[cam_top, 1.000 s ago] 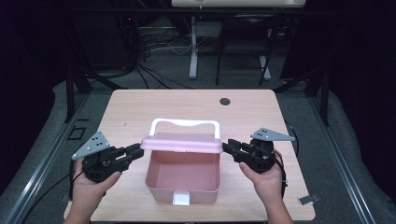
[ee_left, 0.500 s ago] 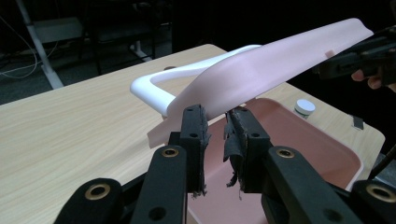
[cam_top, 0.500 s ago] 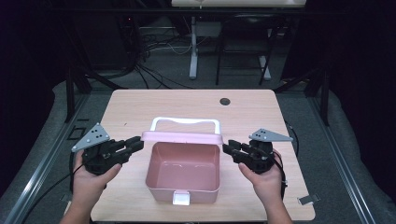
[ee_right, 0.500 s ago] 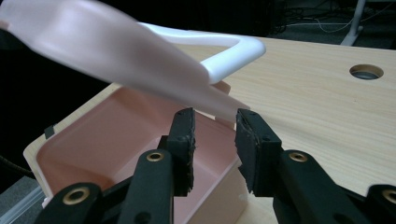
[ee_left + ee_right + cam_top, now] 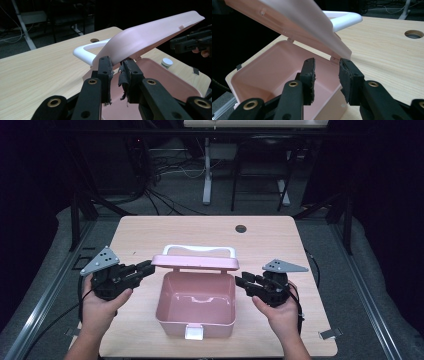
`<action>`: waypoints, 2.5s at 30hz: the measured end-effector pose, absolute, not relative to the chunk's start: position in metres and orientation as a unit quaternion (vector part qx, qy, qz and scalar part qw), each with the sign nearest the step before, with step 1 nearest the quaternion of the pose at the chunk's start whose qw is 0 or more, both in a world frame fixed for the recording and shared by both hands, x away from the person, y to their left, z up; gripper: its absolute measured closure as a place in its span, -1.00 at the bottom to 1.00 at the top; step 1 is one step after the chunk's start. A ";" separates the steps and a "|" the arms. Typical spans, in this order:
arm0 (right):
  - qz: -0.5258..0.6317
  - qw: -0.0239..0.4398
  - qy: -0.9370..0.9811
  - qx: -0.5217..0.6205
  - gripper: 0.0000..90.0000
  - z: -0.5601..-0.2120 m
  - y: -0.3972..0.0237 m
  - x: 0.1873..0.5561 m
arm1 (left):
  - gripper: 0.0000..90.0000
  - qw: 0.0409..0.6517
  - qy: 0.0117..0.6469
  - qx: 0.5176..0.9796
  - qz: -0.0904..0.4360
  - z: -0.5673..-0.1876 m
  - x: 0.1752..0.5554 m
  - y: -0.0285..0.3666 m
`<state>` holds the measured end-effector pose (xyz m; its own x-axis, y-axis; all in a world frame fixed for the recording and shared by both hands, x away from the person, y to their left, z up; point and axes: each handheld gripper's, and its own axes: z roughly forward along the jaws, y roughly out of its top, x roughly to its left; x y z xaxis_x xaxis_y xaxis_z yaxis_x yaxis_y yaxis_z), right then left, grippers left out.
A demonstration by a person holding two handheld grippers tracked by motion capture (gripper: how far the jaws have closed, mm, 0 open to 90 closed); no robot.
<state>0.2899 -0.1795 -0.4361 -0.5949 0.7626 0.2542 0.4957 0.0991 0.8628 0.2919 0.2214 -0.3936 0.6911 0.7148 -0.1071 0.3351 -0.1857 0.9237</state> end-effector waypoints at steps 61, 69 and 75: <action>0.470 0.139 0.753 0.439 0.16 -0.470 -0.157 0.273 | 0.80 0.530 0.372 0.741 0.178 -0.430 0.333 0.214; 0.463 0.140 0.757 0.440 0.15 -0.473 -0.155 0.271 | 0.78 0.525 0.374 0.744 0.177 -0.434 0.336 0.212; 0.455 0.135 0.760 0.444 0.15 -0.479 -0.155 0.271 | 0.78 0.521 0.376 0.746 0.173 -0.439 0.339 0.212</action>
